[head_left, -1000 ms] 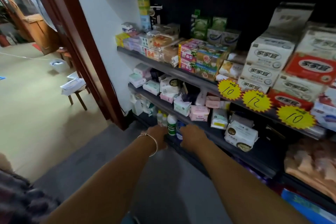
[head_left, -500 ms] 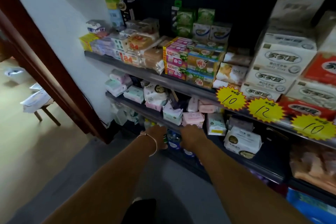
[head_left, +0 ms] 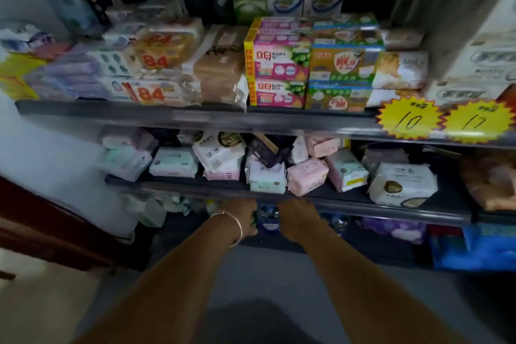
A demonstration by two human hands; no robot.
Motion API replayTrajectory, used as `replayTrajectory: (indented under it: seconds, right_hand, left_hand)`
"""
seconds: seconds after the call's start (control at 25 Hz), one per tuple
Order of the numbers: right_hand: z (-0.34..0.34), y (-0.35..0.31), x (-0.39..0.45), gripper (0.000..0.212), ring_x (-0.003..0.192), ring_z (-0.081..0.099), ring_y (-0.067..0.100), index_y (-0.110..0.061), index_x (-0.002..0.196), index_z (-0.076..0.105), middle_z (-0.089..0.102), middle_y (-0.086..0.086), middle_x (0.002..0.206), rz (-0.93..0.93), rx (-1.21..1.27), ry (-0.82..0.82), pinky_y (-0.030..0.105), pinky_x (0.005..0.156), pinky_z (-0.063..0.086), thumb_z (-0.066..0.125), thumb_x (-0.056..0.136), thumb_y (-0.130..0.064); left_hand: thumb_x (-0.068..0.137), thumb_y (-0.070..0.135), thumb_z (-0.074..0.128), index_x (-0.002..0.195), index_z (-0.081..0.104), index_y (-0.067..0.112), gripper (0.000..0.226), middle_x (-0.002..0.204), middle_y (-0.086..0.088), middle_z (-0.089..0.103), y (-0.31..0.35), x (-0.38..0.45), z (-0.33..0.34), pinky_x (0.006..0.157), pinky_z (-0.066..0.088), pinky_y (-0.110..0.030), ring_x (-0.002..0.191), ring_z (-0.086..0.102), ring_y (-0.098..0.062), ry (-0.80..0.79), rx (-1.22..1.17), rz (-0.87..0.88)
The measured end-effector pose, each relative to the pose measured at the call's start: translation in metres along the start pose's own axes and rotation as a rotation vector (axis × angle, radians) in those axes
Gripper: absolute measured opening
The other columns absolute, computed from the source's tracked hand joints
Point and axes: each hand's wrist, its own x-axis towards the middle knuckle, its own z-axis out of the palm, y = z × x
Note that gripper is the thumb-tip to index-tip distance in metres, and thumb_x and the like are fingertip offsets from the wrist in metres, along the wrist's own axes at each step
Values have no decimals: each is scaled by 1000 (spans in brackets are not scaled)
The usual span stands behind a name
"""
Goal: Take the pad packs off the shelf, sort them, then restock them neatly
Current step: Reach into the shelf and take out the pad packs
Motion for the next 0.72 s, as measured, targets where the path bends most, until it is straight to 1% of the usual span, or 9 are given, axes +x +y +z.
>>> replayTrajectory:
  seconds: [0.16,0.24,0.32,0.44,0.56,0.64,0.72]
  right_hand:
    - [55,-3,38,44,127,43,34,-9,134,45,45,14,137,43,-17,-43,44,103,39,56,91,-13]
    - [95,8,67,48,130,38,35,-10,136,43,41,14,140,55,-68,-63,45,105,36,56,91,-15]
    - [138,21,97,47,132,35,34,-10,135,46,41,13,140,62,-100,-86,47,107,33,58,90,-16]
    - [197,42,142,44,128,40,32,-12,133,47,48,12,134,55,-97,-120,46,104,36,58,91,-16]
    - [250,61,184,42,124,46,32,-10,133,46,49,14,133,39,-89,-110,43,100,41,55,92,-13]
    - [279,68,206,41,123,48,31,-7,132,47,48,15,134,30,-80,-103,41,99,42,54,92,-13]
    - [293,73,219,39,119,52,30,-5,130,49,50,15,131,0,-66,-95,39,95,45,55,92,-14]
  left_hand:
    - [87,27,64,139,38,9,61,140,-13,42,-24,48,57,104,38,-33,126,44,-29,-125,21,59]
    - [86,23,65,134,43,8,55,136,-14,46,-28,81,94,100,39,-31,123,47,-28,-123,35,87]
    - [85,20,65,132,46,8,52,134,-13,49,-30,113,136,97,40,-31,121,50,-27,-125,55,99]
    - [86,19,63,132,45,7,51,134,-13,48,-40,163,192,97,40,-30,121,49,-26,-154,99,113]
    - [86,18,63,134,43,6,53,136,-13,47,-51,213,244,97,38,-28,122,48,-26,-172,146,125]
    - [87,19,64,138,41,8,57,140,-12,45,-54,235,271,100,36,-29,126,46,-26,-168,188,129]
    - [85,20,67,136,44,7,57,137,-13,47,-56,249,282,100,40,-31,124,48,-27,-146,185,126]
